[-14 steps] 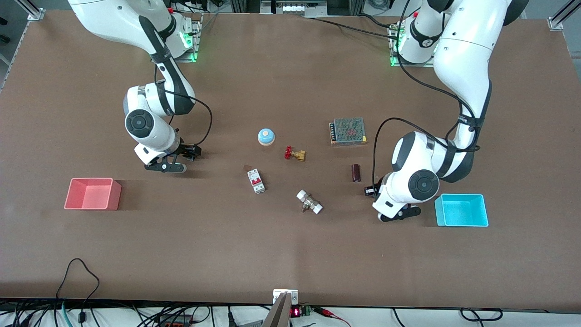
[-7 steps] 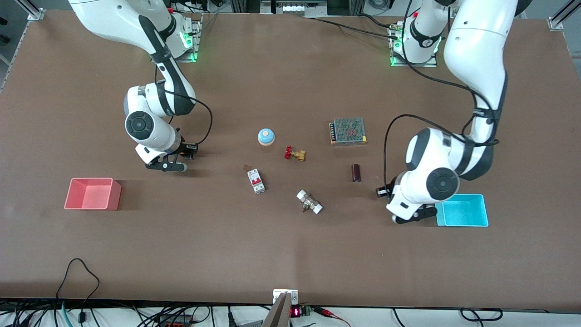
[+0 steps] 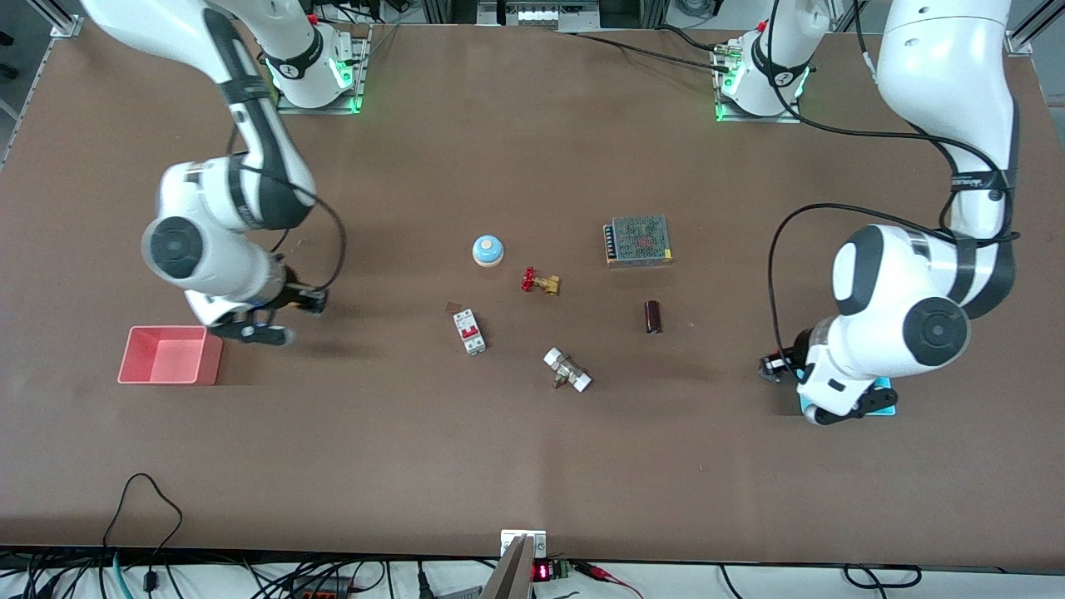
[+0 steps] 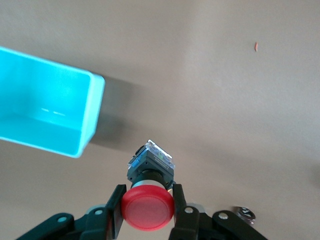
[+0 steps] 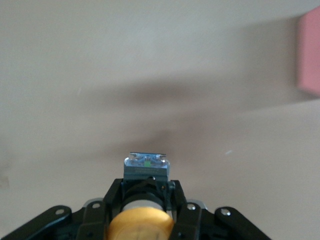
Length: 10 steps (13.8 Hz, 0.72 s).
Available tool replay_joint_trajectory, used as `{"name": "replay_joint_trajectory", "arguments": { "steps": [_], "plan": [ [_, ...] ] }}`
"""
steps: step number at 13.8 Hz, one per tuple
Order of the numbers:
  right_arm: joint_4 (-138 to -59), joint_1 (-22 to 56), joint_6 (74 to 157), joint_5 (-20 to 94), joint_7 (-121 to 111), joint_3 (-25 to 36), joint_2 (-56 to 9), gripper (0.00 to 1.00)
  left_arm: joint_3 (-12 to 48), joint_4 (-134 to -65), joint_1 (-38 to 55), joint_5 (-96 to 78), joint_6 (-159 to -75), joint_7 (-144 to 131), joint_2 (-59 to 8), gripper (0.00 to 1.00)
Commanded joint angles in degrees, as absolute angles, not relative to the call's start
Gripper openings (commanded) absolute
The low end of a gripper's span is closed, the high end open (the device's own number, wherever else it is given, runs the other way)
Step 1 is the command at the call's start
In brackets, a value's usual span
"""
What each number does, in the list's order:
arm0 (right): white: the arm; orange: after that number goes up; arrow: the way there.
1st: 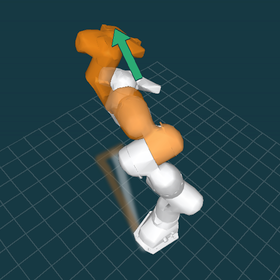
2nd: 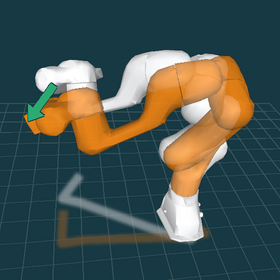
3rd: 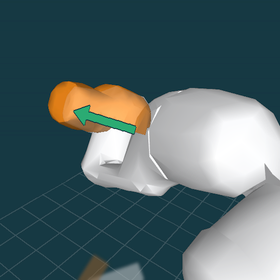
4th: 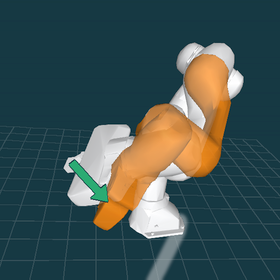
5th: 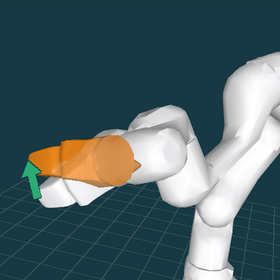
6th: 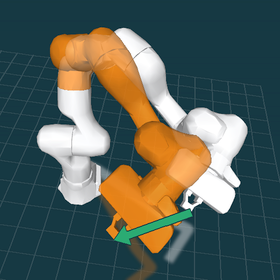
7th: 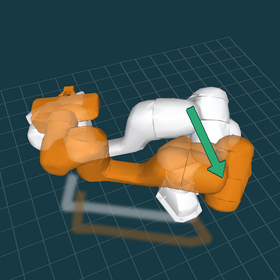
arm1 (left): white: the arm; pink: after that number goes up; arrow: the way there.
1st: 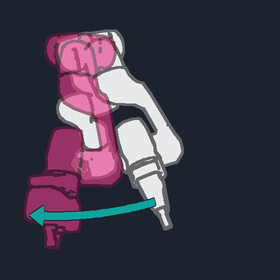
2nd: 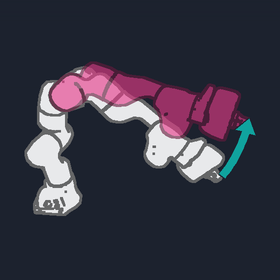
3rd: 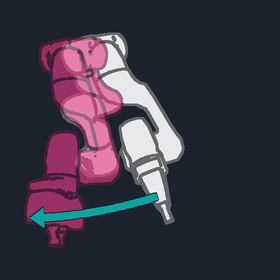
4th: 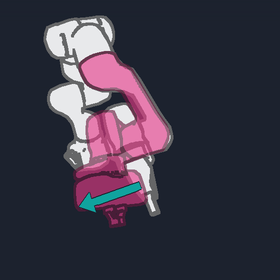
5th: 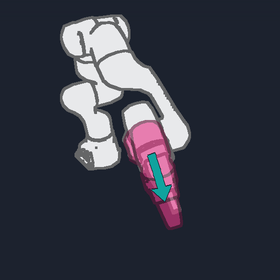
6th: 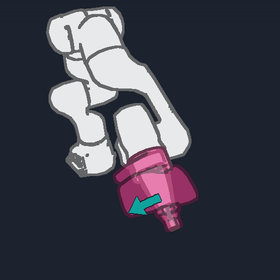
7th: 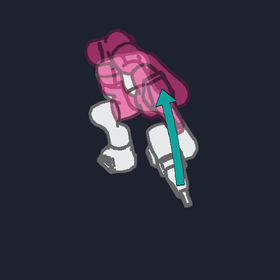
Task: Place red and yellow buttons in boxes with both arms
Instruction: 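Carry the yellow button to pink box while the left gripper carries red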
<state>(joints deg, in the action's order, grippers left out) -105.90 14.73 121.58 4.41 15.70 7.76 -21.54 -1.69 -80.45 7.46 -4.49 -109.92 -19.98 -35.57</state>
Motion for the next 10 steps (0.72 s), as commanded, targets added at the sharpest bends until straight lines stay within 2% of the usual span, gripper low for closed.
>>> {"name": "replay_joint_trajectory", "arguments": {
  "steps": [1,6,10],
  "plan": [
    [-102.2,6.1,120.4,4.5,6.4,7.1,-24.1,0.29,-1.5,-78.9,4.7,-3.6,-109.1,-13.5,-35.8,0.21],
    [-97.3,-4.7,121.2,0.5,-8.4,7.1,-30.6,0.29,-1.5,-78.9,-1.3,-3.6,-109.5,-0.6,-37.5,0.21],
    [-90.7,-7.2,120.5,0.4,-14.8,7.1,-35.2,0.29,-1.5,-78.8,-3.4,-1.0,-113.0,2.2,-40.9,0.22]
  ]
}}
